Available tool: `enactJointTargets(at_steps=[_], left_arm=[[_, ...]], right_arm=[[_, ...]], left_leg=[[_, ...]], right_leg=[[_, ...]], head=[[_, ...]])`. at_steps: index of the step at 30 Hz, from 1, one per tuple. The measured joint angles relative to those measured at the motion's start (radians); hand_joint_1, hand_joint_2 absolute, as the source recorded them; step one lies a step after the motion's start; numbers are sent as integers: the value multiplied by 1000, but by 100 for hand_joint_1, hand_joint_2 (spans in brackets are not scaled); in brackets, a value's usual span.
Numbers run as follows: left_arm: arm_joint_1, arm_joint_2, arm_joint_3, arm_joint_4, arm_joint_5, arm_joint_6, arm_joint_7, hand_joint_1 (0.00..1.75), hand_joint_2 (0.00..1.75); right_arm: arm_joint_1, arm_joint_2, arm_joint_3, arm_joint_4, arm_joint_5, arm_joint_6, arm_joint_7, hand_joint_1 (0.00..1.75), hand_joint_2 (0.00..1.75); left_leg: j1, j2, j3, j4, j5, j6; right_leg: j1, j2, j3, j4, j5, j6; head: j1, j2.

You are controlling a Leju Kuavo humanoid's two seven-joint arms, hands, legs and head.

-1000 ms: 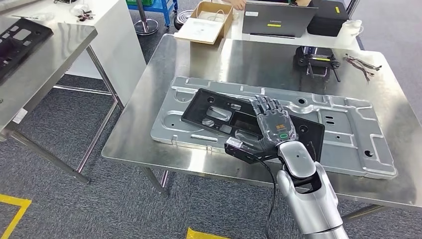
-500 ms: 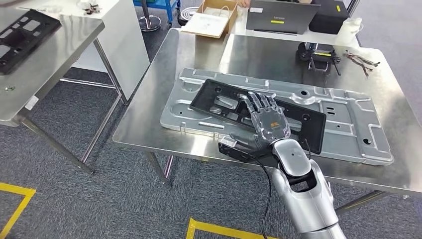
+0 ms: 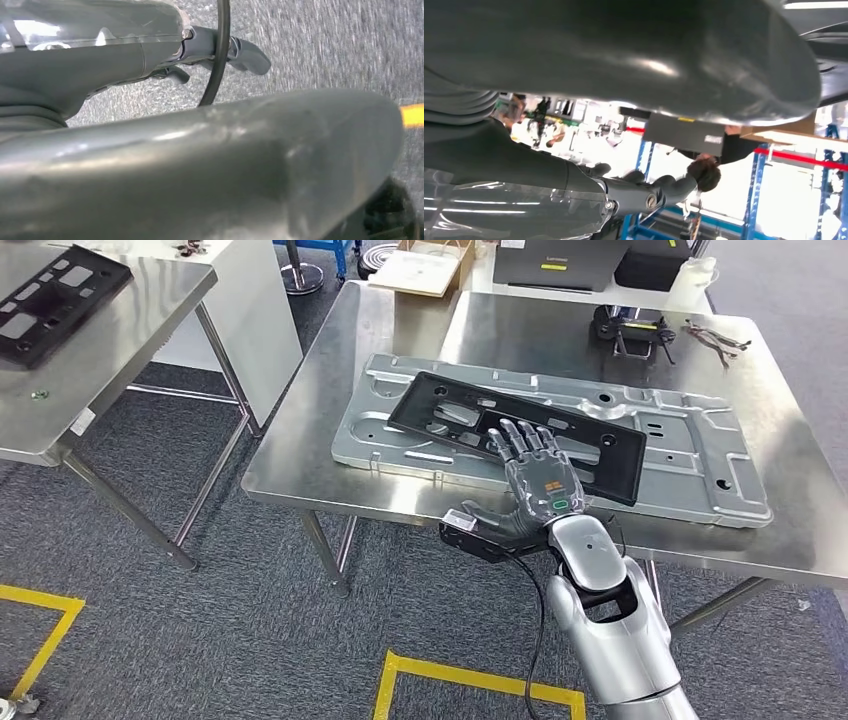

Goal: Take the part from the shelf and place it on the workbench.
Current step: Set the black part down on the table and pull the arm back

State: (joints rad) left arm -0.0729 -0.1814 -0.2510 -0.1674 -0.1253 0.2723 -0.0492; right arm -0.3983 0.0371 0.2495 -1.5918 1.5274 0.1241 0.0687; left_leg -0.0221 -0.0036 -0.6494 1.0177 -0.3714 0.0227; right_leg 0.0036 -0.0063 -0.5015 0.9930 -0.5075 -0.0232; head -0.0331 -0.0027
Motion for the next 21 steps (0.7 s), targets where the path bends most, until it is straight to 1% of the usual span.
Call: enactJointTargets(at_steps=[1,2,4,5,6,7,8,9,10,11,12,13,14,15,16,17,18,19,20,21], left_arm=[[0,0,0,0,-1,0,0,0,0],[1,1,0,0,-3,0,0,0,0],[0,1,0,0,-8,1,0,0,0],[1,2,0,0,-10,1,1,0,0],[1,2,0,0,-12,3,1,0,0],[1,2,0,0,-12,4,1,0,0],[0,3,0,0,-13,5,1,0,0],[0,3,0,0,-13,7,1,0,0],[-1,3,0,0,-14,7,0,0,0],[-2,3,0,0,-14,9,0,0,0],[-3,3,0,0,-13,10,-1,0,0],[-4,3,0,0,-13,11,-1,0,0],[-3,3,0,0,-12,13,-1,0,0],[-3,3,0,0,-11,14,-1,0,0],[-3,3,0,0,-9,16,0,0,0],[-3,3,0,0,-8,17,2,0,0],[-2,3,0,0,-5,19,3,0,0],[-2,3,1,0,-3,20,4,0,0],[0,3,2,0,0,22,4,0,0],[0,3,4,0,4,23,4,0,0]], right_arm=[[1,0,0,0,-2,0,0,0,0],[2,0,1,0,-4,-1,0,0,0],[9,-2,2,-2,-9,-3,1,0,0],[16,-3,2,-3,-11,-4,2,0,0],[25,-6,2,-5,-14,-6,4,0,0],[36,-9,2,-9,-17,-10,5,0,0],[48,-13,2,-15,-19,-14,5,0,0],[58,-17,2,-21,-21,-18,6,0,0],[68,-20,2,-29,-23,-22,6,0,0],[75,-22,2,-37,-25,-24,6,0,0],[82,-24,2,-44,-29,-28,6,0,0],[89,-25,2,-50,-35,-32,7,0,0],[99,-26,2,-56,-43,-37,7,0,0],[113,-26,1,-62,-53,-43,8,0,0],[131,-26,-1,-69,-63,-48,10,0,0],[151,-26,-4,-78,-72,-54,13,0,0],[174,-25,-9,-89,-82,-61,16,0,0],[200,-24,-16,-101,-92,-70,18,0,0],[232,-21,-26,-114,-106,-81,18,0,0],[269,-15,-39,-127,-123,-93,14,0,0]], left_leg=[[1,-1,-8,15,-22,-7],[3,-2,-20,48,-62,-15],[17,-2,-47,163,-165,-32],[24,-2,-56,224,-196,-39],[30,-1,-55,266,-201,-47],[37,-1,-40,280,-183,-54],[44,-1,-9,259,-151,-62],[50,-1,36,208,-125,-69],[53,-2,91,137,-119,-74],[54,-3,138,67,-130,-72],[52,-4,168,18,-146,-66],[47,-5,180,-8,-160,-57],[45,-4,176,-15,-159,-44],[45,-1,168,-14,-150,-34],[45,1,159,-15,-140,-23],[45,4,149,-17,-127,-11],[44,6,136,-17,-115,-3],[41,6,121,-16,-102,4],[38,6,105,-15,-90,8],[35,6,88,-14,-79,10]], right_leg=[[-4,-2,-8,-6,14,-4],[-9,-4,-18,-11,28,-8],[-12,-5,-45,-11,51,-12],[-13,-6,-60,-10,62,-10],[-15,-7,-76,-7,73,-6],[-19,-8,-92,-3,83,-2],[-23,-9,-110,3,91,5],[-27,-9,-126,12,99,12],[-30,-8,-140,21,105,19],[-31,-8,-151,29,111,27],[-31,-7,-158,34,118,35],[-31,-7,-161,34,127,43],[-31,-7,-162,31,137,51],[-33,-6,-163,30,139,58],[-35,-6,-169,39,121,63],[-37,-4,-179,64,84,65],[-37,-3,-193,110,30,65],[-35,-3,-208,171,-26,64],[-33,-2,-219,235,-64,64],[-31,-1,-221,286,-76,63]], head=[[0,0],[0,0],[0,0],[0,0],[0,0],[0,0],[0,0],[0,0],[0,0],[0,0],[0,0],[0,0],[0,0],[0,0],[0,0],[0,0],[0,0],[0,0],[0,0],[0,0]])
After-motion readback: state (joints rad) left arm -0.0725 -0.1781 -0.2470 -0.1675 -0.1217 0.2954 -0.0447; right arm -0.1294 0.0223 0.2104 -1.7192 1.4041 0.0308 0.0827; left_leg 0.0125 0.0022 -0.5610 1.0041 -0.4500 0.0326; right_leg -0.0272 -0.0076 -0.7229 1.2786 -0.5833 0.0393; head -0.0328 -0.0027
